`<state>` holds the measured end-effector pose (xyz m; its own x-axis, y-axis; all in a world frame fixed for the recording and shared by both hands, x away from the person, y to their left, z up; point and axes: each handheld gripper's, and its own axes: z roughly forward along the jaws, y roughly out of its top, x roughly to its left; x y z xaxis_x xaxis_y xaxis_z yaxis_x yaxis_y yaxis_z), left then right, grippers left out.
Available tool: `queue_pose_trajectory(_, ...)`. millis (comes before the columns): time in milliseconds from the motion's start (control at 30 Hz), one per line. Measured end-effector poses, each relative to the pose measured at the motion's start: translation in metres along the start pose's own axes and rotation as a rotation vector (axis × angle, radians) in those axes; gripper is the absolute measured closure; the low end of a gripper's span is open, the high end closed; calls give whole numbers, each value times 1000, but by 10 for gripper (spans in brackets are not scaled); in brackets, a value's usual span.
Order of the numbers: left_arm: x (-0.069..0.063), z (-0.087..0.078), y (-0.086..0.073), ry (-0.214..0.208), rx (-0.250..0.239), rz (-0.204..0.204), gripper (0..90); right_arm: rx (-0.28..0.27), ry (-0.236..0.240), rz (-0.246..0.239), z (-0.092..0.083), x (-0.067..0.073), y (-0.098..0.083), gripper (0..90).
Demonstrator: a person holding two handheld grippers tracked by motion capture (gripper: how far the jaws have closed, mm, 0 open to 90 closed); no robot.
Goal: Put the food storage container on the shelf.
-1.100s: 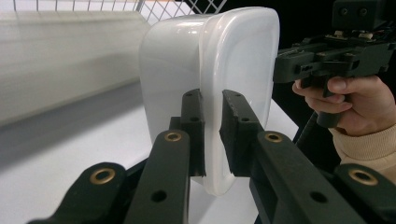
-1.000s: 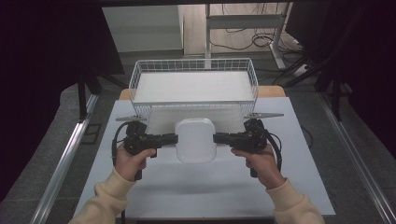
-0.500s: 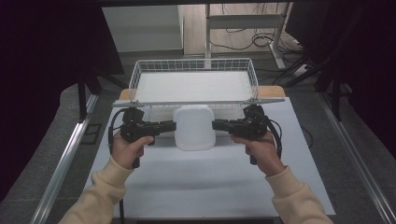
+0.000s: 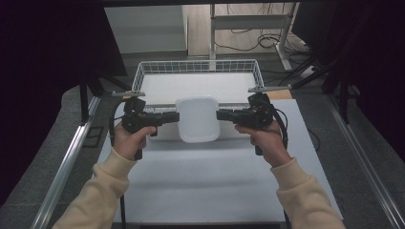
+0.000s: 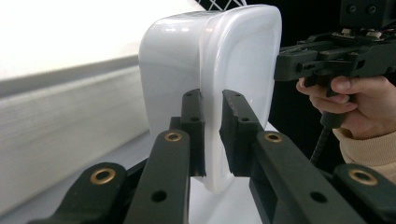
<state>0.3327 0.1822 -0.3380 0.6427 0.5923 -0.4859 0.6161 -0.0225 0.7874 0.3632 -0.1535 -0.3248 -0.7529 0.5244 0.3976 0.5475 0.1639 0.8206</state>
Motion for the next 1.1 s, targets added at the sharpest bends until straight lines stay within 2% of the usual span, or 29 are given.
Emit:
queue_pose_trajectory(300,-1,-3,26,15,-1,35,797,-13,-11,-9,-1,0,23,802)
queue_pose_trajectory(533,1,-3,42,19,6,43,797,-12,-14,-14,-1,-2,38,802)
queue_pose_trajectory(867,9,-3,71,16,18,27,798,-8,-14,-7,3,-11,66,802)
queue_pose_trajectory(1100,19,0,90,7,34,19,799,-5,-2,23,9,-21,81,802)
